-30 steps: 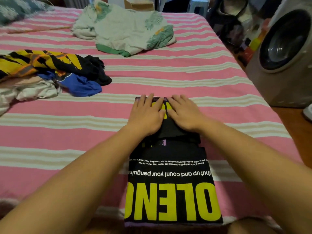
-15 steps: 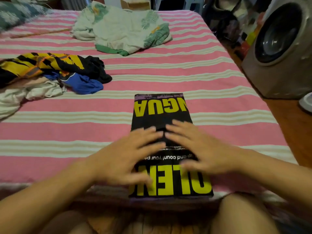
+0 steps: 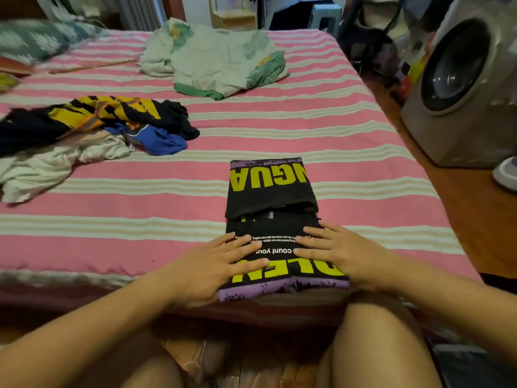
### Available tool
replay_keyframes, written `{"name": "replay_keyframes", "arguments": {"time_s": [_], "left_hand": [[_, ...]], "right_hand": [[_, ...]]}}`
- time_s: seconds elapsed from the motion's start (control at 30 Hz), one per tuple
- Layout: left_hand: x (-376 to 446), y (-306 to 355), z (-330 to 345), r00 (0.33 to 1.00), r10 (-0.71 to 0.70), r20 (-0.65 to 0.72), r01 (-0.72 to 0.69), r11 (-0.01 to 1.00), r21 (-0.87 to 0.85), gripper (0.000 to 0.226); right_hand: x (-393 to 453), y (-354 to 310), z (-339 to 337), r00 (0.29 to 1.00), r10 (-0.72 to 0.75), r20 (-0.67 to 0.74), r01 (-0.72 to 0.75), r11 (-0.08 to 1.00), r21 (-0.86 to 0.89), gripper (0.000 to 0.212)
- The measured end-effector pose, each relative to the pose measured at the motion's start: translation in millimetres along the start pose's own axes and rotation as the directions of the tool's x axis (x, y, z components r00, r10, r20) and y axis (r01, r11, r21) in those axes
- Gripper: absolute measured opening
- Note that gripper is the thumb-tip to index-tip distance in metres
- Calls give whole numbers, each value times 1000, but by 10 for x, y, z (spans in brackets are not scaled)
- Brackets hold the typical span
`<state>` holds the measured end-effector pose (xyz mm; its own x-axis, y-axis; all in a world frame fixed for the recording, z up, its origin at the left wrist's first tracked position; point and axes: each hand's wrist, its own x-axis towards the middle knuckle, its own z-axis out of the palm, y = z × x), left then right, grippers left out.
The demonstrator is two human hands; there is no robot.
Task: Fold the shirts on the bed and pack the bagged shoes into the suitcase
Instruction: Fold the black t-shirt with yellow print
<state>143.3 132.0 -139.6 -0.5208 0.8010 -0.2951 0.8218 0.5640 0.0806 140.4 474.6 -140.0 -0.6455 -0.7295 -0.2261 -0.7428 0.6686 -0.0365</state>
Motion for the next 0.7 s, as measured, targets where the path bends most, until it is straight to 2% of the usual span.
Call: {"name": "replay_keyframes", "arguments": {"time_s": [0.07, 0.13, 0.17, 0.2, 0.23, 0.27, 0.33, 0.37, 0.4, 0.47, 0.53, 0.57, 0.6, 0.63, 0.67, 0.7], "left_hand": [[-160, 134, -66, 997, 60, 38, -54, 987, -151, 59], [-289, 235, -92, 1000, 14, -10, -17, 890, -456, 52], [-310, 276, -154, 994, -85, -73, 18, 768, -640, 41], [-286, 286, -243, 963, -233, -135, 31, 595, -803, 29], [-214, 258, -338, 898, -403, -177, 7, 416, -909, 22], [-87, 192, -432, 803, -557, -212, -33, 313, -949, 19], [227, -17, -602, 613, -763, -207, -76, 204, -976, 12], [402, -157, -648, 535, -830, -157, -91, 129, -988, 11], [570, -298, -673, 476, -876, -81, -96, 39, -995, 14], [852, -531, -633, 406, -912, 53, -9, -62, -998, 22], [996, -624, -557, 367, -925, 99, 200, -26, -979, 38], [1023, -635, -508, 337, -939, 64, 310, 46, -950, 47], [1014, -607, -459, 286, -958, -35, 411, 155, -898, 52], [989, -547, -426, 241, -946, -215, 483, 309, -819, 55], [977, -453, -416, 243, -877, -414, 526, 478, -704, 55], [1012, -348, -405, 302, -779, -550, 534, 616, -580, 52]], "right_hand": [[-167, -144, -40, 999, -50, 3, 49, 990, 130, 71], [-316, -298, -139, 995, 22, 98, -61, 909, 412, 62], [-330, -339, -222, 990, 113, 80, -139, 818, 558, 50], [-287, -368, -337, 973, 230, 12, -171, 684, 709, 33], [-193, -370, -464, 932, 357, -57, -160, 547, 822, 18], [-37, -309, -564, 867, 475, -152, -114, 485, 867, 14], [356, -106, -708, 688, 671, -278, -141, 498, 855, 15], [576, 14, -730, 615, 737, -280, -179, 476, 861, 12], [792, 151, -708, 579, 778, -246, -219, 439, 872, 13], [1147, 379, -532, 533, 843, -75, -374, 314, 872, 35], [1312, 464, -317, 496, 866, 64, -517, 236, 823, 48], [1336, 455, -253, 486, 871, 75, -544, 234, 806, 51], [1336, 440, -202, 483, 874, 50, -550, 258, 794, 53], [1320, 422, -177, 482, 876, 2, -556, 304, 773, 54], [1292, 394, -191, 476, 878, -52, -576, 356, 736, 55], [1264, 365, -214, 466, 876, -126, -601, 418, 681, 57]]}}
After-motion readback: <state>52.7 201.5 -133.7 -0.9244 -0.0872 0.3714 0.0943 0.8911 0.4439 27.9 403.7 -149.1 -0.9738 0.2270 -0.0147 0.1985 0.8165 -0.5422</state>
